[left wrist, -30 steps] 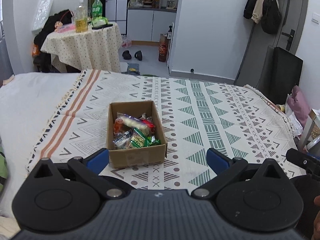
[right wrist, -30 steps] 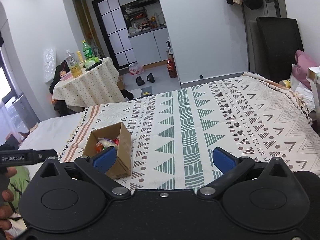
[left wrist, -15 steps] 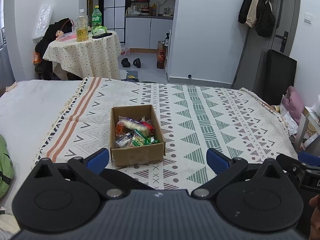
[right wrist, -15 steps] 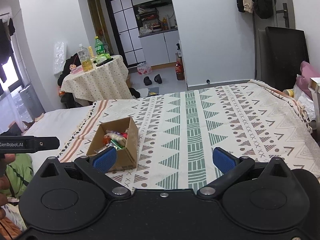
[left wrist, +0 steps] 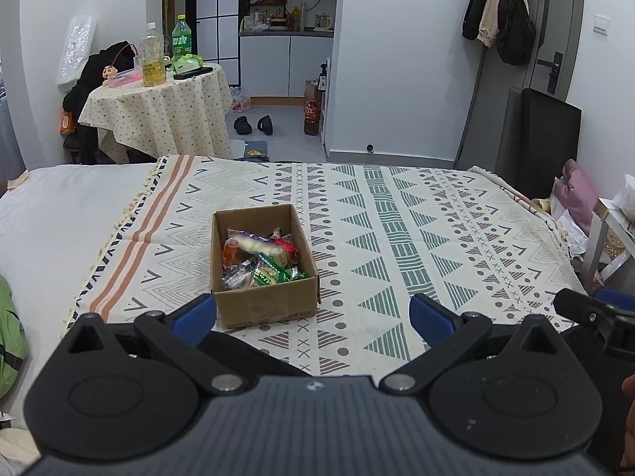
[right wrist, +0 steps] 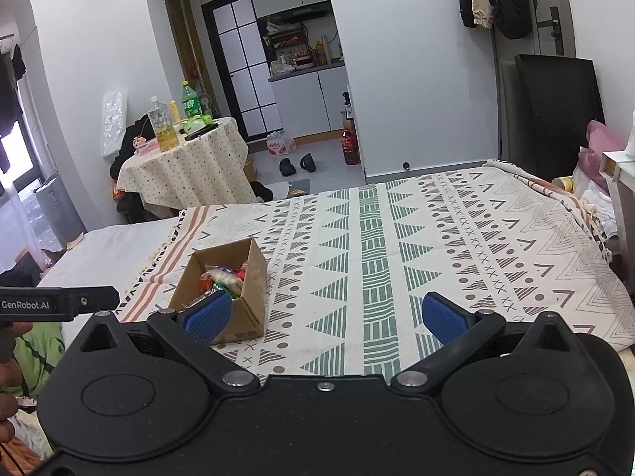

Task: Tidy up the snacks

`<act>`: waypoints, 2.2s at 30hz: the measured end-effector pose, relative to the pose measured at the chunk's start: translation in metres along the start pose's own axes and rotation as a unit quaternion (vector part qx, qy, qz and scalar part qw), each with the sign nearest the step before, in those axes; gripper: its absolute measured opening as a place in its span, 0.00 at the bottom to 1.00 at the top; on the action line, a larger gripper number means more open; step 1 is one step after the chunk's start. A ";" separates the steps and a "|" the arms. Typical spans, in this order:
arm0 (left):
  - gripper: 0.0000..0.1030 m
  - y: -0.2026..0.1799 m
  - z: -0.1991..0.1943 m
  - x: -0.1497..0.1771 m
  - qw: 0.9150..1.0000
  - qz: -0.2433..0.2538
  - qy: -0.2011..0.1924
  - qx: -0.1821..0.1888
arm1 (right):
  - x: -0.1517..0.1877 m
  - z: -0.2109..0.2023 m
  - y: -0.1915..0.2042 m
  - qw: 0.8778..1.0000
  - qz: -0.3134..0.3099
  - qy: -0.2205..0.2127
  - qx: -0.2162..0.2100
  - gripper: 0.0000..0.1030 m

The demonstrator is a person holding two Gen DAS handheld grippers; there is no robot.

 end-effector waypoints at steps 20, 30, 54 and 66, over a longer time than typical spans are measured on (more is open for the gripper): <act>1.00 0.000 0.002 0.003 1.000 -0.005 0.007 0.001 | -0.003 -0.002 0.001 1.000 -0.010 -0.008 0.004 1.00; 1.00 0.001 -0.001 0.003 1.000 -0.006 0.005 0.002 | -0.003 -0.004 0.003 1.000 -0.013 -0.008 0.007 1.00; 1.00 0.007 0.004 0.011 1.000 -0.016 0.015 0.000 | 0.003 0.004 0.004 0.999 -0.030 0.008 0.022 1.00; 1.00 0.012 0.009 0.010 1.000 -0.020 0.017 0.000 | 0.003 0.006 0.005 0.999 -0.027 0.011 0.024 1.00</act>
Point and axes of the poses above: each gripper's, at about its wrist camera, not at the fingertips, and z roughly the way its jaws point, y to its left, x to its underside, the point moved 8 cm from there along z, roughly the way its jaws point, and after that the axes turned 7 degrees about z, right-handed, at the moved point
